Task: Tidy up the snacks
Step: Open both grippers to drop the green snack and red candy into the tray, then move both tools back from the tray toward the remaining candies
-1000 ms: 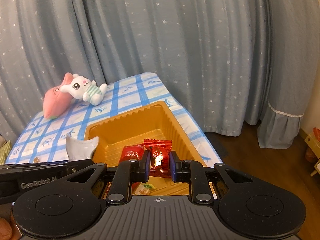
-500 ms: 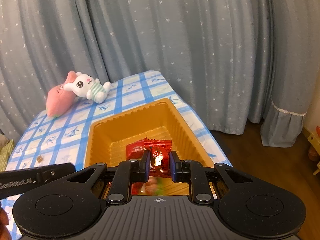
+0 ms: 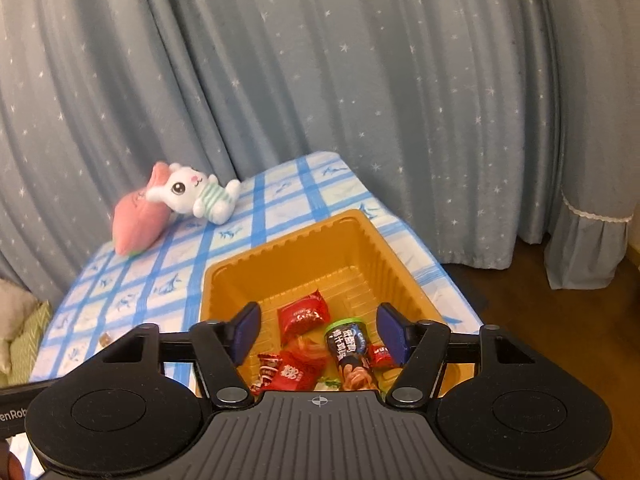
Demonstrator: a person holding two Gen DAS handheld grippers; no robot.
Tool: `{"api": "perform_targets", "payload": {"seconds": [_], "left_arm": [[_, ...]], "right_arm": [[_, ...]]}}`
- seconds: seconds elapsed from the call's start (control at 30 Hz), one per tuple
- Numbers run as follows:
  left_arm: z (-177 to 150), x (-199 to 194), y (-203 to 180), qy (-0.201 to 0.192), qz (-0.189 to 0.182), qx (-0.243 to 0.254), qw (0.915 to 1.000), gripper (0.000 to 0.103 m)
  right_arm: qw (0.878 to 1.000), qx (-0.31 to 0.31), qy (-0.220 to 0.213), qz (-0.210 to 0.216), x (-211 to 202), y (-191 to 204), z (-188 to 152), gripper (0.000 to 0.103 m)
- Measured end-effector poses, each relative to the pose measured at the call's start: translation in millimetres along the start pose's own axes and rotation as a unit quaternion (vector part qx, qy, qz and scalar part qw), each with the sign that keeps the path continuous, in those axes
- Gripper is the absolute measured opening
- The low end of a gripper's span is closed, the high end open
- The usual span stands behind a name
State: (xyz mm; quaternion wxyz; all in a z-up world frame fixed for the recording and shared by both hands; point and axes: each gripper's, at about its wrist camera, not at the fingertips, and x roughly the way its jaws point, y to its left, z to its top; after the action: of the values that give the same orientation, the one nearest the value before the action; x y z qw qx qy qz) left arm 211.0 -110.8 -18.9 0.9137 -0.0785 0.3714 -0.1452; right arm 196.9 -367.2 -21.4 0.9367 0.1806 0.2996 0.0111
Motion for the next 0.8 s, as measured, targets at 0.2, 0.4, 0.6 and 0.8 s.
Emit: {"api": "perform_targets", "payload": {"seconds": [0.2, 0.4, 0.6, 0.8], "left_arm": [[-10, -16, 13, 0.001, 0.011, -0.004, 0.9999, 0.046], [-21, -37, 23, -0.004, 0.021, -0.004, 0.9998, 0.050], [-31, -58, 32, -0.009, 0.031, -0.003, 0.9995, 0.054], [-41, -77, 47, -0.014, 0.044, -0.007, 0.9989, 0.060]], "right_arm": [[1.000, 0.013, 0.004, -0.014, -19, -3, -10, 0.063], [1.000, 0.014, 0.012, -0.014, -40, 7, -27, 0.063], [1.000, 0.003, 0.019, -0.005, -57, 25, -40, 0.063], [1.000, -0.016, 0.024, 0.003, -64, 47, -50, 0.063]]}}
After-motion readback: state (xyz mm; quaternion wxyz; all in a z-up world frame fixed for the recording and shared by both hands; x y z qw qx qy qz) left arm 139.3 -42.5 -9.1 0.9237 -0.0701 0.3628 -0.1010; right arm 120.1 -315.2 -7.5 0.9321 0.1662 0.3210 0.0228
